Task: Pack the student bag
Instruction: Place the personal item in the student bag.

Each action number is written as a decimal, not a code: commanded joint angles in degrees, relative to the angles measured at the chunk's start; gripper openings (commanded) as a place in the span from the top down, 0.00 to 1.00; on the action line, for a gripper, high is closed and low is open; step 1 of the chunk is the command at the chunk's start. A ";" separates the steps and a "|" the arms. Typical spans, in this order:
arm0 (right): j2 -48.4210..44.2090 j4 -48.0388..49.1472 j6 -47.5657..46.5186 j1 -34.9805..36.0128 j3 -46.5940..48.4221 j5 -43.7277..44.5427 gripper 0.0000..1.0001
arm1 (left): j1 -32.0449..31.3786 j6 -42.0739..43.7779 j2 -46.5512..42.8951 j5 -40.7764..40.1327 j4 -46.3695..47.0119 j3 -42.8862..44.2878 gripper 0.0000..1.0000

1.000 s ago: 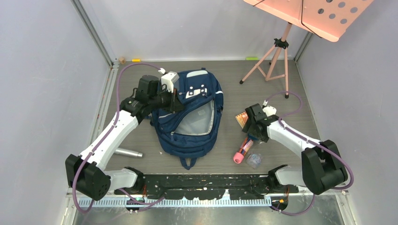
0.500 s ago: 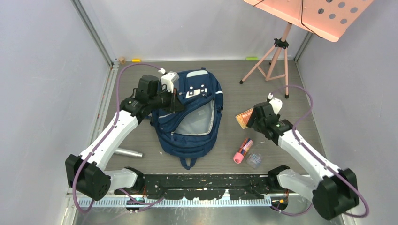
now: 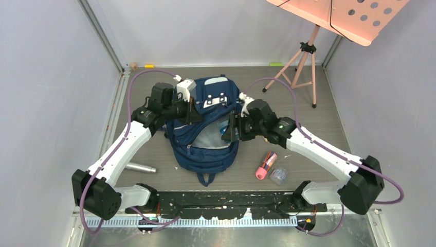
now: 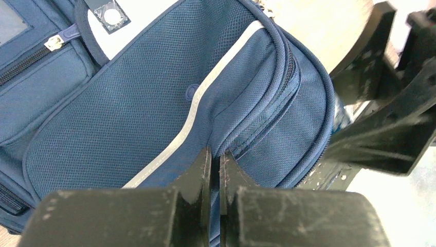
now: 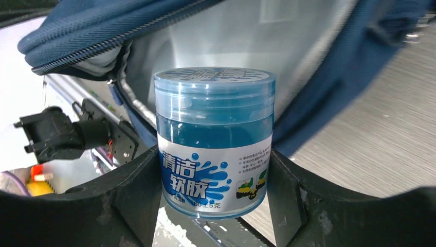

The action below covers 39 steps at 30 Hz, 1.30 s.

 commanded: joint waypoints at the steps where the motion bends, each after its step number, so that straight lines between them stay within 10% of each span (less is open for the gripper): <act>1: 5.09 6.63 1.09 2.95 4.11 -1.87 0.59 | 1.01 -0.89 -2.14 0.86 4.80 0.57 1.00; 13: 17.25 24.33 -4.27 5.89 3.63 21.93 0.53 | 1.01 -0.95 -1.83 2.38 5.50 0.31 1.00; 21: 14.92 25.92 -9.63 10.12 0.00 33.16 0.13 | 1.01 -0.50 -2.06 1.89 5.41 0.23 1.00; 25: 9.37 26.45 -10.13 12.34 -5.09 35.24 0.09 | 1.01 -0.50 -2.24 2.41 5.54 0.22 1.00; 39: 6.50 45.30 -8.90 15.74 -16.61 36.36 0.47 | 0.67 -0.50 -4.15 8.55 10.41 -1.62 1.00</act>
